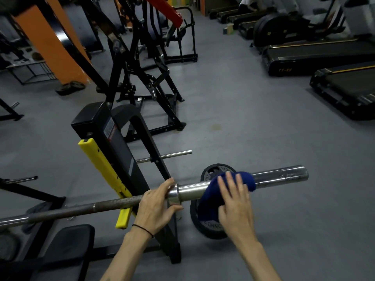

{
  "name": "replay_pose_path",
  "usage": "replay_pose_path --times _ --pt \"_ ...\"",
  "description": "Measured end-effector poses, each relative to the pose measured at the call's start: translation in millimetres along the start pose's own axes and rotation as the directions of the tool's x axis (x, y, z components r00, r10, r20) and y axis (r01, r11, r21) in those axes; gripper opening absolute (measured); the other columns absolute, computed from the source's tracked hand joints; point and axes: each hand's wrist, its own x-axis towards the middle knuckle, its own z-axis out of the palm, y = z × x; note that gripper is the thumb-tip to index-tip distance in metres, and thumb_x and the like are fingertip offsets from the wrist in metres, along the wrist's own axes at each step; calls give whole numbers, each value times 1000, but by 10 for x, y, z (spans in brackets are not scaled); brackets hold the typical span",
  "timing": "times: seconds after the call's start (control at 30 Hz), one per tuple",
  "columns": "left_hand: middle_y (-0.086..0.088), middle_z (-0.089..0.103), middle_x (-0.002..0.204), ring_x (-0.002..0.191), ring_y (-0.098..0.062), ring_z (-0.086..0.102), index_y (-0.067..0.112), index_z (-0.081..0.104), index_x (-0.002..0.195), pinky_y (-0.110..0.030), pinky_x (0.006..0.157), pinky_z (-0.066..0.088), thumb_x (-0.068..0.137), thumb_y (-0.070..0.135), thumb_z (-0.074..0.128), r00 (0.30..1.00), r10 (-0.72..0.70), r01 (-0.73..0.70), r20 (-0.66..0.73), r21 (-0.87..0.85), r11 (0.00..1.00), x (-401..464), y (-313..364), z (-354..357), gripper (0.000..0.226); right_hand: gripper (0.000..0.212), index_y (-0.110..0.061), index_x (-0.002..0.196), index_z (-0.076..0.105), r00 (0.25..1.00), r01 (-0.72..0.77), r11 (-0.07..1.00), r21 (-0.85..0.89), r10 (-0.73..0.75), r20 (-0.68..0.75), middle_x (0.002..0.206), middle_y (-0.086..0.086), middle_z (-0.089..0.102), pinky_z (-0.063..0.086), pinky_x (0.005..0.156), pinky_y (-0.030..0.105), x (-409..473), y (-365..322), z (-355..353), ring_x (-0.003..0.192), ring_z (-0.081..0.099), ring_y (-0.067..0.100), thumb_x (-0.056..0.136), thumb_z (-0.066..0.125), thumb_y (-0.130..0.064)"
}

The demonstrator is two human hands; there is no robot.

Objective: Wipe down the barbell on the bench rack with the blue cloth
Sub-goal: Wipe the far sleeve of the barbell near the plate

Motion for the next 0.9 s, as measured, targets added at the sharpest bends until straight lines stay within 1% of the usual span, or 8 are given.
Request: replay_pose_path --times 0.07,0.13,0.3,0.47,0.57,0.67,0.73,0.9 --pt "2 68 112 88 -18 67 24 44 141 -38 86 54 76 57 74 1000 8 -8 9 -20 1000 21 9 -42 79 99 -12 161 33 986 -163 986 27 164 -36 171 10 22 22 125 60 22 97 -46 159 8 34 71 71 4" --pt "1 63 130 92 -17 67 25 44 140 -38 88 54 82 62 62 999 45 -45 27 -10 999 13 -4 -44 72 100 -9 161 29 978 -201 979 28 203 -51 171 13 19 23 123 63 -10 -73 -23 159 6 38 72 72 2" --pt "2 50 143 89 -16 64 24 48 142 -36 78 58 91 65 48 996 86 -88 27 88 992 -22 -34 7 65 114 -17 164 22 984 167 986 13 -168 66 173 6 13 25 126 54 -193 -407 108 159 10 32 66 81 -11" --pt "7 51 134 89 -12 62 28 51 144 -30 72 56 97 68 28 1000 -26 25 13 10 1000 39 12 -42 66 107 -13 162 29 988 -151 988 18 151 -27 172 7 16 19 126 57 -45 112 -51 160 5 31 66 71 8" --pt "8 58 121 87 -8 60 27 53 138 -32 74 55 100 55 34 997 -61 59 -39 -39 997 54 66 -18 51 104 -12 162 26 983 -179 984 26 180 -47 172 11 17 25 122 61 -75 -119 -27 159 4 38 70 72 2" --pt "5 59 122 85 -11 60 25 55 126 -39 76 56 99 45 41 995 -46 44 -90 -28 999 40 116 33 36 109 -18 163 26 998 59 998 11 -60 27 172 6 19 21 126 55 -144 -371 71 159 8 35 67 76 -8" --pt "1 52 133 93 -13 59 22 53 132 -37 85 53 98 51 44 997 -29 29 -73 11 1000 -7 90 72 46 107 -22 163 27 989 141 990 -11 -140 55 172 3 20 12 128 50 -103 -254 53 159 11 29 66 71 -10" --pt "-4 46 144 115 -21 54 17 41 148 -45 106 44 74 62 75 999 -40 39 3 215 976 -111 58 208 93 92 -18 162 30 988 -150 988 41 150 -16 172 4 20 9 128 56 -14 86 -24 160 7 29 77 63 -14"
